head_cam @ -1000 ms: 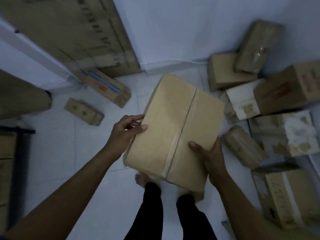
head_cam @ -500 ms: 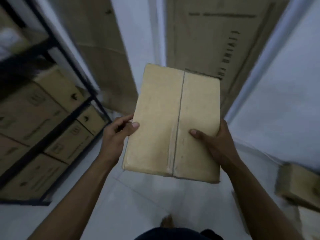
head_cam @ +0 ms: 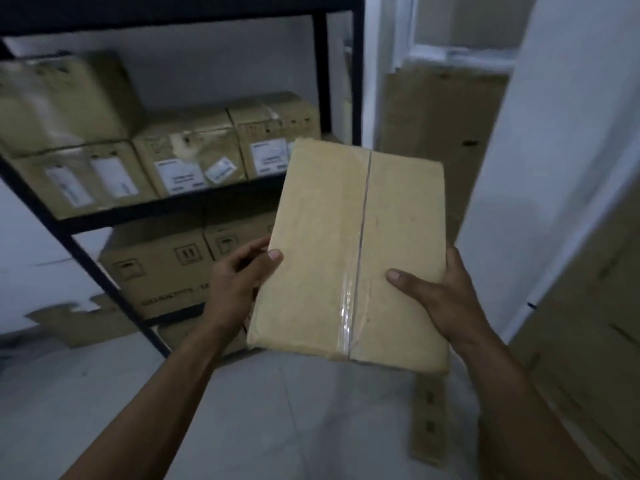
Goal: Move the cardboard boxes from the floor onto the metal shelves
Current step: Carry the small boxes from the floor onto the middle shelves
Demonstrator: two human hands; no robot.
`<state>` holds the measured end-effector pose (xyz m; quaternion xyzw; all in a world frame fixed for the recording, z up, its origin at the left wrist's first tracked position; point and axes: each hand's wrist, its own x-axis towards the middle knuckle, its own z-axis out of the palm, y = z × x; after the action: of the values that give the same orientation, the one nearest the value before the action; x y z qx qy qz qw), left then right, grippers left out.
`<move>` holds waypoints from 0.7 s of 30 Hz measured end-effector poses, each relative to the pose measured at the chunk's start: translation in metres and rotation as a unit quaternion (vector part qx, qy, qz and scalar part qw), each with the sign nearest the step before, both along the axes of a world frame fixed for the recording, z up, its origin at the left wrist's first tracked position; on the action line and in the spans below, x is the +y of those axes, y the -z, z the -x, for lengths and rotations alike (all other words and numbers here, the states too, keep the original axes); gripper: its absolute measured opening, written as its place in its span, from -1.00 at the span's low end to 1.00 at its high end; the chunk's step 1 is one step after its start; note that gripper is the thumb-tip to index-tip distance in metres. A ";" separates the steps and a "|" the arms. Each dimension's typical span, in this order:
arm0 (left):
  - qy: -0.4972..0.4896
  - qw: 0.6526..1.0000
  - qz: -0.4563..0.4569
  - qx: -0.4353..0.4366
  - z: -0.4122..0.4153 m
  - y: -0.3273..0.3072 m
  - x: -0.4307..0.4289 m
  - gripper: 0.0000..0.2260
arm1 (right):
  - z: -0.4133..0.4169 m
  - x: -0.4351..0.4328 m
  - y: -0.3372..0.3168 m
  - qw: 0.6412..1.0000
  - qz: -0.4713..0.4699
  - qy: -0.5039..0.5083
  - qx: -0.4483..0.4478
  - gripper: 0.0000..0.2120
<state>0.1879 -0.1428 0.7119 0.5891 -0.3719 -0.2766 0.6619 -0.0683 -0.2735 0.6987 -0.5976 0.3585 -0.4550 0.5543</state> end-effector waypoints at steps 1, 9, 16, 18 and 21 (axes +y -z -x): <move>-0.024 1.000 0.012 -0.003 -0.010 -0.009 -0.006 -0.71 | -0.015 -0.016 -0.008 1.000 0.005 -0.028 -0.012 -0.28; -0.138 0.981 0.133 -0.022 -0.081 -0.069 -0.021 -0.74 | -0.135 -0.107 -0.076 0.966 0.077 -0.237 -0.073 -0.29; -0.119 0.978 0.156 -0.068 -0.161 -0.100 -0.027 -0.48 | -0.236 -0.137 -0.125 0.925 0.119 -0.340 -0.125 -0.43; -0.121 0.976 0.165 -0.075 -0.185 -0.106 -0.035 -0.46 | -0.263 -0.145 -0.137 0.918 0.132 -0.350 -0.132 -0.49; -0.110 0.973 0.190 -0.072 -0.223 -0.111 -0.046 -0.54 | -0.300 -0.158 -0.143 0.918 0.124 -0.353 -0.134 -0.41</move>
<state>0.4105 -0.1885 0.8230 0.5081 -0.3972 -0.0835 0.7597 0.2312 -0.4314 0.8421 -0.6831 -0.0128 -0.3459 0.6431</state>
